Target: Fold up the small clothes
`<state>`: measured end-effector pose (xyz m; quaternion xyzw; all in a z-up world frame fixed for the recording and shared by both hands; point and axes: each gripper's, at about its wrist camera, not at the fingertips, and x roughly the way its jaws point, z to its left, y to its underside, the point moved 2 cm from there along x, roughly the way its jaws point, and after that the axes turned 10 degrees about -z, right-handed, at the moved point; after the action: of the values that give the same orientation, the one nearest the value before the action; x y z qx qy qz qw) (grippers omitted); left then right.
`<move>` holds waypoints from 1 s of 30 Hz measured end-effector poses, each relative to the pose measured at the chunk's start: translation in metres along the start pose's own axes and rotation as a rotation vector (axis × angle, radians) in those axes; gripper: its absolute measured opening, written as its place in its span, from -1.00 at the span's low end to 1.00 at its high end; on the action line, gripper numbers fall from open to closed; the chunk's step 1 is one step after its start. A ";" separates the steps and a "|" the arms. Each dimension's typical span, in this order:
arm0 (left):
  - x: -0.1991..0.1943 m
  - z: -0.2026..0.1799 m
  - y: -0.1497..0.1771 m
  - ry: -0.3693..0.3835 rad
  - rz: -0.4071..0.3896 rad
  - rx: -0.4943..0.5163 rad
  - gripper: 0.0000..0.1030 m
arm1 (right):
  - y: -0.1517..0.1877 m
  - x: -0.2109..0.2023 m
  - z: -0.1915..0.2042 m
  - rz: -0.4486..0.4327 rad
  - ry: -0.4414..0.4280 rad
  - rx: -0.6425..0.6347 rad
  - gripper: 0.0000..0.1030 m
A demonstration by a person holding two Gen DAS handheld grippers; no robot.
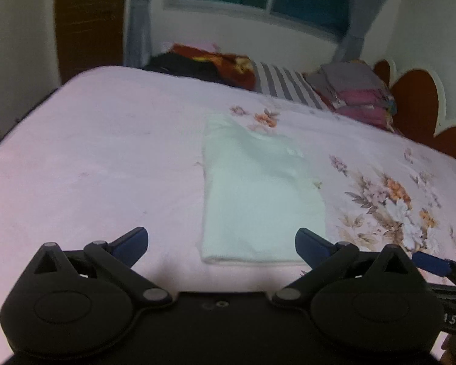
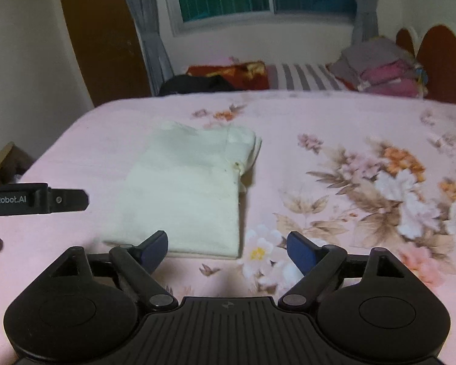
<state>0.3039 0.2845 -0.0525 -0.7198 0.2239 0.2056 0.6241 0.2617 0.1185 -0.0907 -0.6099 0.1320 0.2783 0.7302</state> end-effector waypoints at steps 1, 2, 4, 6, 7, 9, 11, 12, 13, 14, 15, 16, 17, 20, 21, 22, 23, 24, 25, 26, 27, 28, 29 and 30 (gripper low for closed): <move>-0.014 -0.004 0.002 -0.014 -0.018 0.012 0.99 | 0.000 -0.012 0.001 -0.008 -0.011 -0.004 0.64; -0.030 -0.009 0.005 -0.032 -0.037 0.034 0.99 | 0.000 -0.024 0.001 -0.015 -0.021 -0.009 0.64; -0.062 -0.023 0.013 -0.063 -0.078 0.073 0.99 | 0.002 -0.050 0.002 -0.036 -0.019 -0.015 0.66; -0.093 -0.034 0.023 -0.055 -0.106 0.076 0.99 | 0.007 -0.079 0.003 -0.061 -0.034 -0.019 0.86; -0.105 -0.038 0.026 -0.044 -0.113 0.062 0.99 | 0.010 -0.094 0.003 -0.082 -0.049 -0.020 0.95; -0.133 -0.044 0.034 -0.035 -0.104 0.002 0.99 | 0.016 -0.126 0.005 -0.121 -0.068 -0.021 0.97; -0.155 -0.049 0.040 -0.040 -0.099 -0.027 0.99 | 0.020 -0.153 0.006 -0.136 -0.057 -0.015 0.98; -0.164 -0.050 0.043 -0.053 -0.107 -0.027 0.99 | 0.020 -0.167 0.007 -0.149 -0.056 -0.010 0.98; -0.174 -0.052 0.047 -0.073 -0.123 -0.022 0.99 | 0.021 -0.180 0.008 -0.164 -0.059 -0.010 0.99; -0.183 -0.054 0.050 -0.089 -0.142 -0.015 0.99 | 0.020 -0.191 0.009 -0.174 -0.061 -0.011 0.99; -0.191 -0.056 0.053 -0.105 -0.156 -0.008 0.99 | 0.020 -0.201 0.011 -0.184 -0.053 -0.014 0.99; -0.198 -0.057 0.056 -0.121 -0.167 0.001 0.99 | 0.020 -0.211 0.012 -0.193 -0.037 -0.017 0.99; -0.203 -0.059 0.058 -0.129 -0.168 0.008 0.99 | 0.020 -0.220 0.014 -0.201 -0.027 -0.020 0.99; -0.216 -0.062 0.064 -0.136 -0.157 0.029 0.99 | 0.021 -0.243 0.017 -0.233 -0.023 -0.025 0.99; -0.219 -0.062 0.065 -0.139 -0.160 0.033 0.99 | 0.022 -0.249 0.017 -0.236 -0.018 -0.023 0.99; -0.222 -0.063 0.066 -0.143 -0.163 0.033 0.99 | 0.022 -0.253 0.018 -0.238 -0.015 -0.021 0.99; -0.224 -0.063 0.068 -0.147 -0.166 0.032 0.99 | 0.023 -0.257 0.019 -0.241 -0.014 -0.024 0.99; -0.226 -0.064 0.069 -0.148 -0.167 0.033 0.99 | 0.023 -0.261 0.020 -0.250 -0.014 -0.029 0.99; -0.226 -0.064 0.070 -0.146 -0.164 0.034 0.99 | 0.023 -0.264 0.020 -0.257 -0.008 -0.034 0.99; -0.228 -0.064 0.070 -0.143 -0.161 0.037 0.99 | 0.023 -0.267 0.021 -0.260 -0.004 -0.039 0.99; -0.230 -0.064 0.071 -0.141 -0.161 0.039 0.99 | 0.024 -0.269 0.022 -0.263 -0.009 -0.045 0.99; -0.233 -0.064 0.072 -0.142 -0.164 0.040 0.99 | 0.023 -0.271 0.024 -0.267 -0.016 -0.048 0.99; -0.234 -0.064 0.072 -0.144 -0.166 0.040 0.99 | 0.024 -0.273 0.024 -0.270 -0.018 -0.048 0.99; -0.235 -0.064 0.072 -0.145 -0.167 0.040 0.99 | 0.024 -0.273 0.024 -0.273 -0.020 -0.049 0.99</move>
<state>0.0711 0.2283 0.0333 -0.7065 0.1215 0.1998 0.6679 0.0234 0.0775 0.0409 -0.6369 0.0337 0.1856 0.7475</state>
